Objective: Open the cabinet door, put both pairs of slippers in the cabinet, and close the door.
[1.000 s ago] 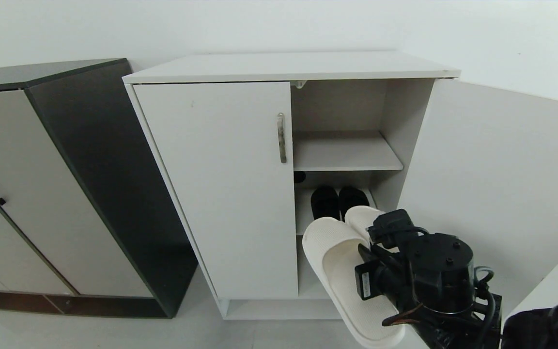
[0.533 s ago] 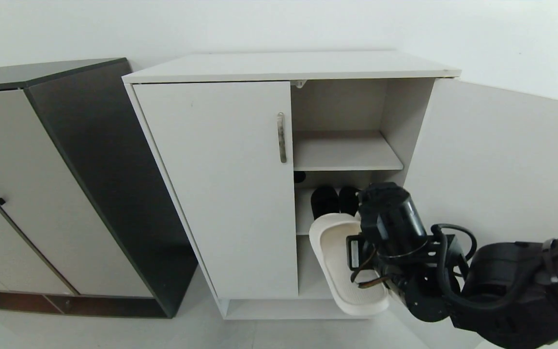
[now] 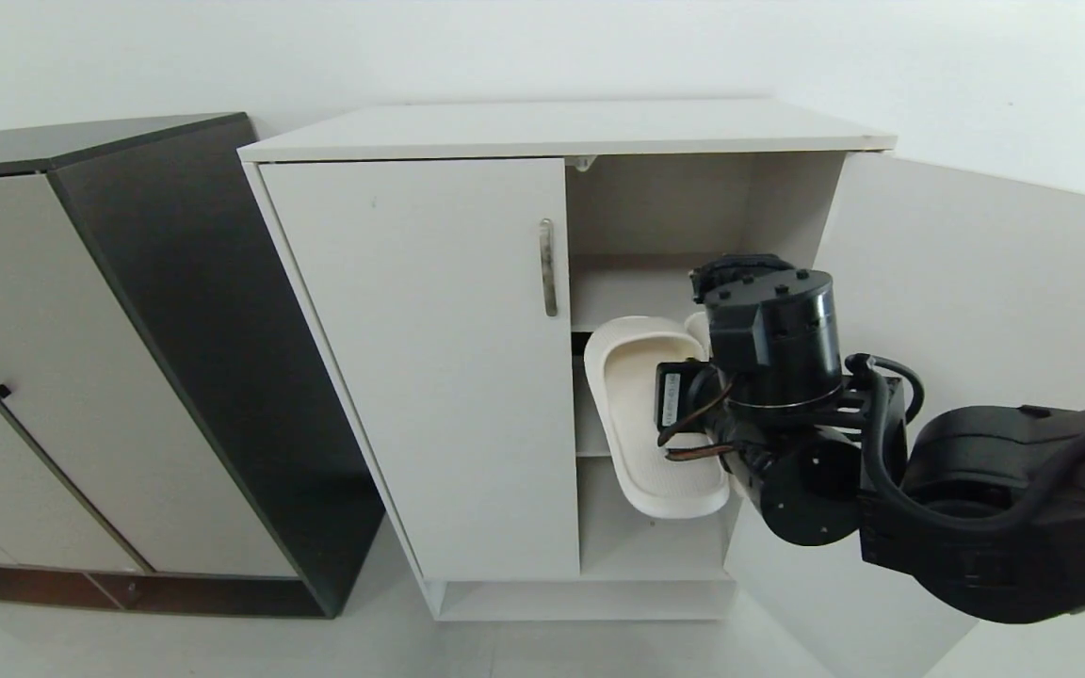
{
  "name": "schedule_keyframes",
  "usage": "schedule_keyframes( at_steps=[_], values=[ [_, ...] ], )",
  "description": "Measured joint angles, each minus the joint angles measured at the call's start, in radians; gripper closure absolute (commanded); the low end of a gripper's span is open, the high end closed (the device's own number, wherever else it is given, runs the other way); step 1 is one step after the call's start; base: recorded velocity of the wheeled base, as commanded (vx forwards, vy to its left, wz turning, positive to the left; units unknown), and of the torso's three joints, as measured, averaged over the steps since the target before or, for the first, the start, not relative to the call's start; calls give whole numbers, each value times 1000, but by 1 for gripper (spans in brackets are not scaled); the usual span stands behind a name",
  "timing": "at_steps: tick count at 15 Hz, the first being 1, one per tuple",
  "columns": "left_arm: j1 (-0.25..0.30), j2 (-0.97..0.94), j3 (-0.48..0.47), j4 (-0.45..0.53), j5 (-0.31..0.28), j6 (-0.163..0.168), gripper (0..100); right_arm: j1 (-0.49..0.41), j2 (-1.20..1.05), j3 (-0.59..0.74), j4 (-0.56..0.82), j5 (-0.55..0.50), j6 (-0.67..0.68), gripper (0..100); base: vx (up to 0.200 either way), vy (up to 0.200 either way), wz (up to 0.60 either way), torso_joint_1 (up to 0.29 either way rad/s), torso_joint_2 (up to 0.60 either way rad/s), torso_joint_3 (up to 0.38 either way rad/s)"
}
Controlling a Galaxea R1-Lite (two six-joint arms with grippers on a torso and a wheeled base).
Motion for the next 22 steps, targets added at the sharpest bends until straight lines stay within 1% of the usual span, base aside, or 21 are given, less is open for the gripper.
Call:
schedule_keyframes(
  at_steps=[4, 9, 16, 19, 22],
  values=[
    [0, 0, 0, 0, 0, 1, 100, -25, 18, 3, -7, -1, -27, 100, 0, 0, 0, 0, 0, 0],
    [0, 0, 0, 0, -1, 1, 100, -64, 27, -2, -66, 0, -87, 100, 200, 0, 0, 0, 3, 2],
    [0, 0, 0, 0, -1, 1, 100, -81, 51, -25, -69, 0, -92, 100, 200, 0, 0, 4, 0, 2],
    [0, 0, 0, 0, 0, 1, 100, -76, 59, -20, -82, 3, -90, 100, 0, 0, 0, 0, 0, 0],
    [0, 0, 0, 0, -1, 1, 100, -60, 70, -8, -141, 7, -93, 100, 0, 0, 0, 0, 0, 0]
  ],
)
